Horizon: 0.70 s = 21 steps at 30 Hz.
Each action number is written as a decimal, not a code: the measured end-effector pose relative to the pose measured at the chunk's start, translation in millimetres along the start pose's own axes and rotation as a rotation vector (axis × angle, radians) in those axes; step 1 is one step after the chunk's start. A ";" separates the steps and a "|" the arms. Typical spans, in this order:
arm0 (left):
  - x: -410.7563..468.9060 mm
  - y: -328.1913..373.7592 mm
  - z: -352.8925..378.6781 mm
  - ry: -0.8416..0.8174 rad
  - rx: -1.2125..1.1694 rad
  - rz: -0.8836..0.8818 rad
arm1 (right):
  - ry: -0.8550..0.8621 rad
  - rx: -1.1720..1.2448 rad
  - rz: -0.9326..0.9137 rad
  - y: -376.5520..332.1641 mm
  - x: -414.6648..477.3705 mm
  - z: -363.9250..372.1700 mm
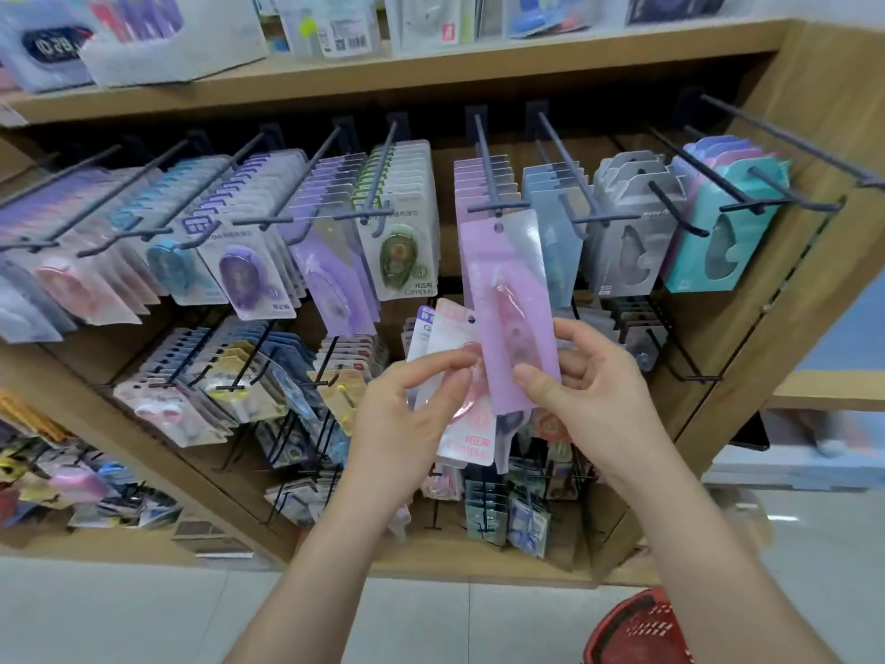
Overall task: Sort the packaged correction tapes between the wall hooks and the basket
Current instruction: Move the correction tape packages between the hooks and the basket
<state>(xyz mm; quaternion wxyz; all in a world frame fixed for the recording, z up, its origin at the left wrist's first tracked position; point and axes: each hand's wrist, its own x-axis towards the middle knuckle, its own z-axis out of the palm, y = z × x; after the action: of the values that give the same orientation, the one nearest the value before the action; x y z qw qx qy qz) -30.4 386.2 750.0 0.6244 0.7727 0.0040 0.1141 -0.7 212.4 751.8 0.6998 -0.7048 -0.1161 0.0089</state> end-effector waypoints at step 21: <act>1.4 -2.2 -20.3 0.102 -0.120 0.034 | 0.156 -0.183 0.163 15.5 51.4 30.2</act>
<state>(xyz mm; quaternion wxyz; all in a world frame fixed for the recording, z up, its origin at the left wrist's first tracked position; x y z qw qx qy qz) -32.5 406.4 752.1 0.6665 0.7271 0.0159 0.1637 46.4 251.3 743.6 0.6363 -0.7714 -0.0040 0.0000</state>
